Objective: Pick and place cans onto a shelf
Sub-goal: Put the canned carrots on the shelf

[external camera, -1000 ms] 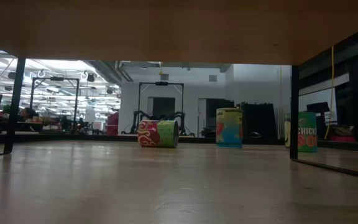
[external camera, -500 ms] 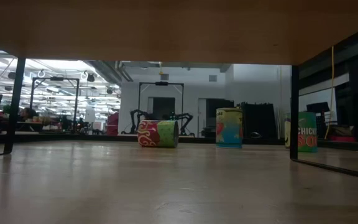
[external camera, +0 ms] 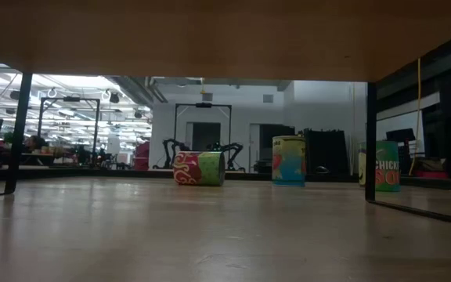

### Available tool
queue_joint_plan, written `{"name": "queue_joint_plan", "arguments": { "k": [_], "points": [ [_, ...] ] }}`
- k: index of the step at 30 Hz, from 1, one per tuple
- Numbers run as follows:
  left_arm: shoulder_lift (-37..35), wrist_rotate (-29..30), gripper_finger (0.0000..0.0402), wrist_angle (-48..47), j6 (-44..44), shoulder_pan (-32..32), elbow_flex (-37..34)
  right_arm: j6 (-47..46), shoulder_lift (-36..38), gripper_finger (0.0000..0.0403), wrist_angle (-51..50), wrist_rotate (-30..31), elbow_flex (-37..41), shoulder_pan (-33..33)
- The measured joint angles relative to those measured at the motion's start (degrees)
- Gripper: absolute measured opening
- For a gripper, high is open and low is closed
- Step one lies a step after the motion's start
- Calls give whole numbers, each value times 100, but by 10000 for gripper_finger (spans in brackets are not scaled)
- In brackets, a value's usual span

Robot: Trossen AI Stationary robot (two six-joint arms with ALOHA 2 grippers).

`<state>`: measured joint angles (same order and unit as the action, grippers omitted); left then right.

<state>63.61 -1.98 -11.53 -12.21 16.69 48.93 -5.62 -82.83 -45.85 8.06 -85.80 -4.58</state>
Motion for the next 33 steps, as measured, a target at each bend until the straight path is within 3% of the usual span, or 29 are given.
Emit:
{"name": "queue_joint_plan", "arguments": {
  "k": [4, 8, 16, 21, 25, 27, 33],
  "points": [
    [0, 0, 83, 0, -2, 0, 0, 416, -11, 215, -124, 142, 0, -117],
    [0, 0, 83, 2, -1, 0, 0, 636, -11, 266, -711, 64, 2, -189],
    [0, 0, 83, 2, -1, 0, 0, -384, 18, 268, -3122, -883, 11, -67],
    [0, 0, 83, 2, -2, 0, 0, -638, 367, 267, -3408, -927, 11, 449],
    [0, -1, 83, 2, -1, 0, 0, -1334, 855, 267, -3672, -260, 99, 901],
    [0, -2, 83, 2, -1, -1, 0, -1864, 1208, 267, -3748, -46, 377, 1147],
    [0, -2, 83, 4, -1, -2, 0, -3554, 2230, 267, -3697, -219, 1508, 1912]
  ]
}}
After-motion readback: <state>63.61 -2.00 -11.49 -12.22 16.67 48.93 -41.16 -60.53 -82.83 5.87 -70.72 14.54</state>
